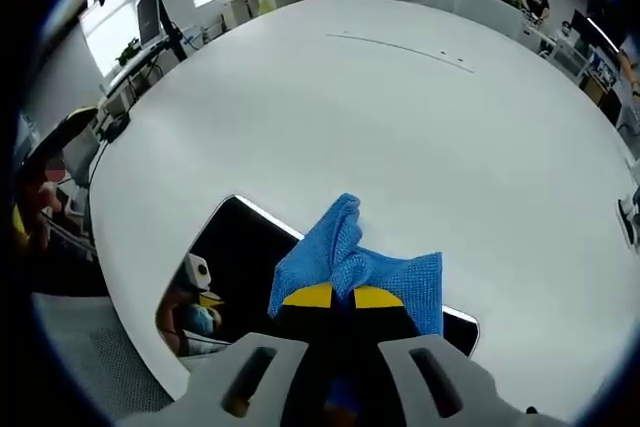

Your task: Wipe the mirror surface with the cleaning cloth until all visible marks leave the cleaned area.

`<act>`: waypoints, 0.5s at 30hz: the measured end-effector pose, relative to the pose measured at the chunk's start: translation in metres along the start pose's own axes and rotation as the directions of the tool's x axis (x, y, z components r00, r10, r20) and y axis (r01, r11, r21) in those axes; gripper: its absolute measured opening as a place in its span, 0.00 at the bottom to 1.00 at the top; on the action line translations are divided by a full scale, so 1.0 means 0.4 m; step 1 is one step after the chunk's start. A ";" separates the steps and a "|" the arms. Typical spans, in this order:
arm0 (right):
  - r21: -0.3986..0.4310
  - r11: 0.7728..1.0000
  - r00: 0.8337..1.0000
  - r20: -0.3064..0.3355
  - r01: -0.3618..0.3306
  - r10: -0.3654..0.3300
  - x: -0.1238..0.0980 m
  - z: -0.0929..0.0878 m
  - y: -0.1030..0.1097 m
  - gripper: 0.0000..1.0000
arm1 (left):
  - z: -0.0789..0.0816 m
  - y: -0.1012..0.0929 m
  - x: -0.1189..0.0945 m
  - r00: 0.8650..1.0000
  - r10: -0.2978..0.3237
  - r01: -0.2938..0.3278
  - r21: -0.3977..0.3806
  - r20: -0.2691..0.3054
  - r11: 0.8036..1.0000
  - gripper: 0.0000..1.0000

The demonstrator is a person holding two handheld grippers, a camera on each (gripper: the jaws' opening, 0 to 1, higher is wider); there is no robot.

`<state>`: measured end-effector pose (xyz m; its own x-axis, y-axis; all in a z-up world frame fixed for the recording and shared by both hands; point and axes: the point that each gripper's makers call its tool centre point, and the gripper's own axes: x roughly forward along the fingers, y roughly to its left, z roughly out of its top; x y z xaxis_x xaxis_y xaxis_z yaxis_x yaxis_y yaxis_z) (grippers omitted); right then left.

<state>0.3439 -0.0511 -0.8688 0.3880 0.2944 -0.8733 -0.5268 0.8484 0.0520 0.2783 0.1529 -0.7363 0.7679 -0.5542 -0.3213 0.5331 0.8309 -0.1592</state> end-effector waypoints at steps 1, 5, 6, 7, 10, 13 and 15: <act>0.002 1.000 1.000 0.000 0.001 -0.001 0.002 -0.001 -0.005 0.00 | 0.000 0.000 0.000 1.000 0.000 0.000 0.002 -0.001 1.000 0.99; 0.003 1.000 1.000 -0.003 0.006 -0.006 -0.004 -0.006 -0.010 0.00 | 0.001 0.000 0.002 1.000 -0.002 0.002 0.005 -0.001 1.000 0.99; 0.002 1.000 1.000 -0.004 0.008 -0.008 -0.005 -0.008 -0.013 0.00 | 0.001 0.001 0.003 1.000 -0.003 0.003 0.006 -0.002 1.000 0.99; 0.003 1.000 1.000 -0.004 0.008 -0.008 -0.006 -0.009 -0.015 0.00 | 0.001 0.001 0.003 1.000 -0.003 0.003 0.006 -0.002 1.000 0.99; 0.004 1.000 1.000 -0.006 0.013 -0.013 -0.012 -0.014 -0.023 0.00 | 0.003 0.000 0.003 1.000 -0.006 0.006 0.011 -0.004 1.000 0.99; 0.005 1.000 1.000 -0.008 0.017 -0.017 -0.012 -0.017 -0.030 0.00 | 0.005 0.000 0.001 1.000 -0.007 0.007 0.014 -0.006 1.000 0.99; 0.006 1.000 1.000 -0.009 0.020 -0.019 -0.012 -0.020 -0.036 0.00 | 0.006 0.002 0.000 1.000 -0.006 0.006 0.015 -0.006 1.000 0.99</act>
<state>0.3435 -0.0683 -0.8694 0.3912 0.2738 -0.8787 -0.5144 0.8567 0.0379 0.2797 0.1533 -0.7340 0.7625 -0.5589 -0.3257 0.5430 0.8267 -0.1475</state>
